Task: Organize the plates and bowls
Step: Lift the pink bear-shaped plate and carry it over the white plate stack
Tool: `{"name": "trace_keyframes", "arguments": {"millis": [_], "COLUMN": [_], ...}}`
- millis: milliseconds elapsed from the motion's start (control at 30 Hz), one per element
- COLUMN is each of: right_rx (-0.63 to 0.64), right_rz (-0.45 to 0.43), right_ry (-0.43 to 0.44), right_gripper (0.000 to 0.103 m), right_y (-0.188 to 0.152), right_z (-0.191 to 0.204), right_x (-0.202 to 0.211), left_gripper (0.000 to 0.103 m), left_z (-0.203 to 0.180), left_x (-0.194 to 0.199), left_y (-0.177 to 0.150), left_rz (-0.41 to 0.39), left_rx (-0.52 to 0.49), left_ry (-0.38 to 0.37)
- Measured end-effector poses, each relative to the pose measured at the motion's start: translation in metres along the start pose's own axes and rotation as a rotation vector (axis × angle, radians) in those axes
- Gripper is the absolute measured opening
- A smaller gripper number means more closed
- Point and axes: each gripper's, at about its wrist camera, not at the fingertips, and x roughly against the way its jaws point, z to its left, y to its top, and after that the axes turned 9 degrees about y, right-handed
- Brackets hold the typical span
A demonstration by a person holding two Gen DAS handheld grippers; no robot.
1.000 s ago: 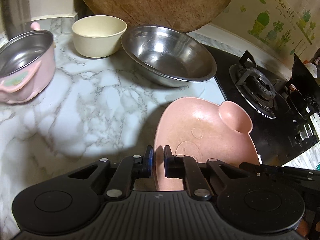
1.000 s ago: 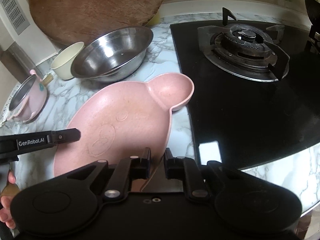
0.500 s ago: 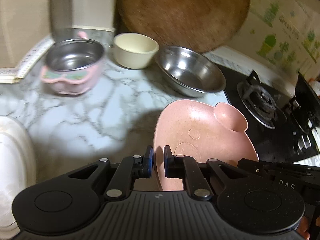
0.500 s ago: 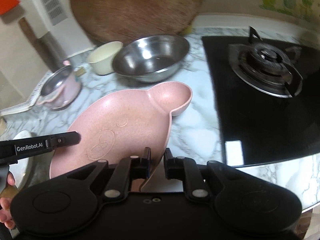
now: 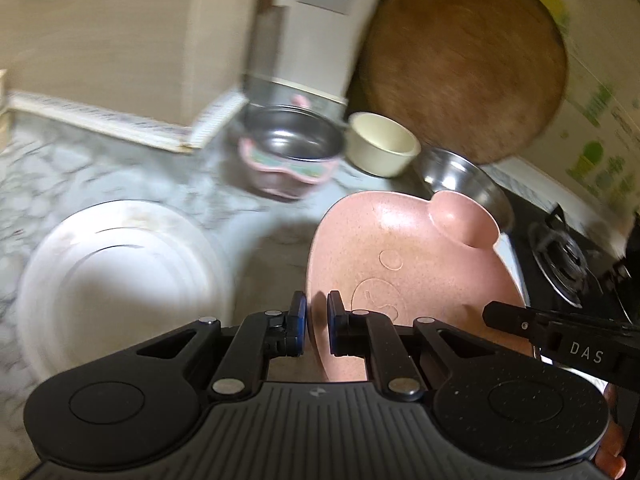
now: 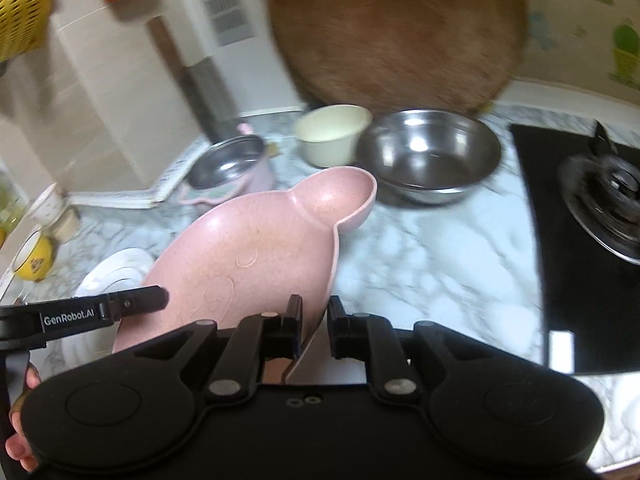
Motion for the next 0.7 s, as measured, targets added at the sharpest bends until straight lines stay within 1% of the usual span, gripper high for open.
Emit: {"name": "trace_keyframes", "arguments": {"millis": [367, 700], "right_rx": [0.106, 0.189], "right_rz": [0.068, 0.118], "right_ry": [0.115, 0.182], "right_gripper": [0.014, 0.014], "right_y": [0.011, 0.015], "right_z": [0.066, 0.115], "right_x": [-0.044, -0.087], "left_gripper": [0.010, 0.010], "left_z": [0.069, 0.123], "left_x": [0.029, 0.024], "left_y": [-0.004, -0.010], "left_rz": [-0.051, -0.053], "left_rx": [0.129, 0.229], "left_ry": [0.121, 0.223]}}
